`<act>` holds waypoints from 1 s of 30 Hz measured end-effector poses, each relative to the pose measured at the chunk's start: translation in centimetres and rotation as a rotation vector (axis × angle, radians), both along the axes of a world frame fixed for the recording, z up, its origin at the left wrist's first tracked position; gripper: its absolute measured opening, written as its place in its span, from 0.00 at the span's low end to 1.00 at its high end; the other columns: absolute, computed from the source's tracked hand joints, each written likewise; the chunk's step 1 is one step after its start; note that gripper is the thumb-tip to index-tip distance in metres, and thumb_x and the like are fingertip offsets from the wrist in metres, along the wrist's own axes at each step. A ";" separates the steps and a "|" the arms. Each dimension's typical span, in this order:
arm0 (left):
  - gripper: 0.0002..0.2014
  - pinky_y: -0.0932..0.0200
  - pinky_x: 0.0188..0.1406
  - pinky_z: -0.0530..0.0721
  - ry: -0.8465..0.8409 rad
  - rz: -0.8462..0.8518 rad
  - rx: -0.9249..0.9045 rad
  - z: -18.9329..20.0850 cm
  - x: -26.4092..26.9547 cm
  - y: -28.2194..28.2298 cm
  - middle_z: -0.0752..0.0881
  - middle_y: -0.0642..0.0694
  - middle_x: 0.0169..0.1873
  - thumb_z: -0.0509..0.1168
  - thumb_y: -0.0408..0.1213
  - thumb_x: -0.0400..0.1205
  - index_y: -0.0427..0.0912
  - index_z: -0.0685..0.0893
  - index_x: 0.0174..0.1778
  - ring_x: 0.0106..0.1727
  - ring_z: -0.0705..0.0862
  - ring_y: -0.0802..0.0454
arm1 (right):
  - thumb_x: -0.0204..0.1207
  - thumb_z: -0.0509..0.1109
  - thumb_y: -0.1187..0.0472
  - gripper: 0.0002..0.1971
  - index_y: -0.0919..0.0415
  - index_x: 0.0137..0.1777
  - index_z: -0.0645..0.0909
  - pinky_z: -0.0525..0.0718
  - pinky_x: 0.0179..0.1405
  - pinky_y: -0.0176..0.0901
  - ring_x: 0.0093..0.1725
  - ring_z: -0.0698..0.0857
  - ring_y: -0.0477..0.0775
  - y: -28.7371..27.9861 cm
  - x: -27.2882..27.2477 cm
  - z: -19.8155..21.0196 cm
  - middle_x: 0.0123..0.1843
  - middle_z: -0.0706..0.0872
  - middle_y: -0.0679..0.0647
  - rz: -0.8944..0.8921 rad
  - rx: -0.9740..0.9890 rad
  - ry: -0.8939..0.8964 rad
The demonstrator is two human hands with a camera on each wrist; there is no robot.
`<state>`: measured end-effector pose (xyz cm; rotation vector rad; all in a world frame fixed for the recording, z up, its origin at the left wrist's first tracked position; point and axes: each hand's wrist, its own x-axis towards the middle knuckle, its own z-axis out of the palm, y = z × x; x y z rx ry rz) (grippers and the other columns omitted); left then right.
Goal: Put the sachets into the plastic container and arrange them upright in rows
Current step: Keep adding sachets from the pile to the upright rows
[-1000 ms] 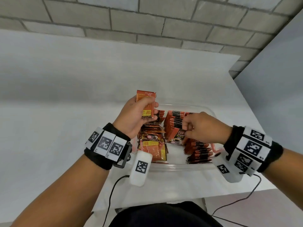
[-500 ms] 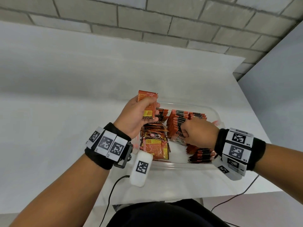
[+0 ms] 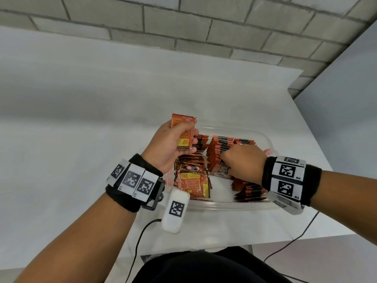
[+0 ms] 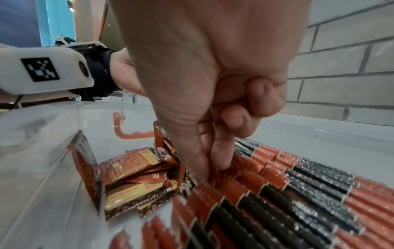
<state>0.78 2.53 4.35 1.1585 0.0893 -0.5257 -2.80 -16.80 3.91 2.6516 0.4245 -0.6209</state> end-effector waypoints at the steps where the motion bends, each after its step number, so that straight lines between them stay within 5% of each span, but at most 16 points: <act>1: 0.06 0.54 0.41 0.86 0.002 0.000 -0.001 0.0 0.0 0.0 0.86 0.44 0.40 0.65 0.36 0.82 0.41 0.83 0.53 0.37 0.85 0.52 | 0.76 0.61 0.70 0.07 0.60 0.38 0.71 0.61 0.20 0.38 0.30 0.75 0.53 0.0 0.0 0.0 0.30 0.71 0.51 0.010 -0.007 0.000; 14: 0.06 0.56 0.39 0.86 0.003 -0.011 0.001 -0.2 0.1 -0.1 0.87 0.45 0.38 0.64 0.36 0.83 0.41 0.82 0.52 0.36 0.85 0.53 | 0.77 0.63 0.65 0.07 0.57 0.43 0.66 0.62 0.21 0.38 0.28 0.71 0.49 -0.3 0.0 0.1 0.31 0.68 0.48 -0.021 0.042 0.012; 22: 0.07 0.55 0.40 0.86 -0.002 -0.022 0.007 -0.2 0.2 -0.5 0.87 0.46 0.37 0.64 0.36 0.83 0.42 0.83 0.54 0.36 0.85 0.53 | 0.78 0.64 0.64 0.04 0.57 0.48 0.71 0.64 0.21 0.38 0.33 0.76 0.52 -0.6 0.0 0.4 0.37 0.76 0.52 -0.073 0.088 -0.020; 30: 0.06 0.52 0.41 0.88 0.020 -0.070 -0.001 -0.3 0.0 -0.5 0.86 0.42 0.39 0.61 0.33 0.84 0.37 0.80 0.54 0.38 0.87 0.49 | 0.77 0.69 0.55 0.09 0.55 0.44 0.70 0.68 0.24 0.38 0.31 0.74 0.48 -1.0 0.3 1.4 0.34 0.76 0.48 -0.137 0.200 -0.008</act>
